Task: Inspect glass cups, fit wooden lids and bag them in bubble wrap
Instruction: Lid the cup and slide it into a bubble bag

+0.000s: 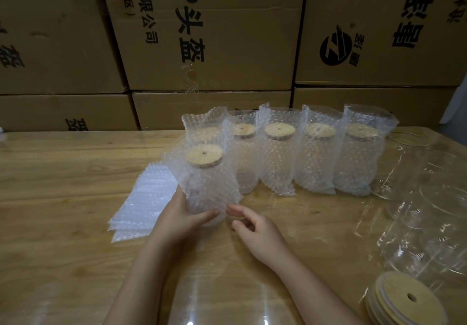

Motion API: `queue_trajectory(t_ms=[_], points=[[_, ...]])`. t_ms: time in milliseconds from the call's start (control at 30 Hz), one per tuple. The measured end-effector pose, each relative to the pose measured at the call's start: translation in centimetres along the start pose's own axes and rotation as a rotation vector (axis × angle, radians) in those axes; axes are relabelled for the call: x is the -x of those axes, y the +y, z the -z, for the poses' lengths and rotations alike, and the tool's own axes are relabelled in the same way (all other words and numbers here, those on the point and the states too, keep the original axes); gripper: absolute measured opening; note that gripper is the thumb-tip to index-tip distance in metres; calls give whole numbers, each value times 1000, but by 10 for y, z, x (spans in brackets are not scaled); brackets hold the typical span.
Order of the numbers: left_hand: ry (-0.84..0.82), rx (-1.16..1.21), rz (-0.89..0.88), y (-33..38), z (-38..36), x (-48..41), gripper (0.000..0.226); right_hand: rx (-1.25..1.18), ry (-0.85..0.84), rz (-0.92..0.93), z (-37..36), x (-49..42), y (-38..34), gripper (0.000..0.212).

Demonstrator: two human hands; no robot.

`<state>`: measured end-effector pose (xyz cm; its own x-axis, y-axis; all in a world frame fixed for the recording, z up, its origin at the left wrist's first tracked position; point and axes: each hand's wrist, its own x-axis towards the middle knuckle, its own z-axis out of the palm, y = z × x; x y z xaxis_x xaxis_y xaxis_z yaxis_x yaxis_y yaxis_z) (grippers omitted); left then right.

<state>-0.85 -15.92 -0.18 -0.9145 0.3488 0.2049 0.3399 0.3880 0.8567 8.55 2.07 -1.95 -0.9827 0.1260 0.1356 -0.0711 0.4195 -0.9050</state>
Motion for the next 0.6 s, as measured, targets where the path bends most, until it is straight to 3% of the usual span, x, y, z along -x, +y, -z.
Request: queue_trajectory(t_ms=[100,200,300,367,433,500,600], points=[[108,48,-17,-1,-4,3,70,-15,31,-7,-2,-1,2,31],[390,137,-123,5,-20,12,52,-26,72,-10,-3,0,3,16],[668,-28,-343,11,-26,19,45,-40,66,2,-3,1,3,26],[765,-210,-547,16,-27,22,32,-23,58,8,-3,1,4,32],[702,-371,-733,23,-36,26,22,-9,84,22,-4,1,5,40],[448,-525,-866,30,-50,30,10,-2,123,6,-4,-1,4,45],[83,-676,-757,34,-57,34,24,36,144,-42,-4,0,1,45]])
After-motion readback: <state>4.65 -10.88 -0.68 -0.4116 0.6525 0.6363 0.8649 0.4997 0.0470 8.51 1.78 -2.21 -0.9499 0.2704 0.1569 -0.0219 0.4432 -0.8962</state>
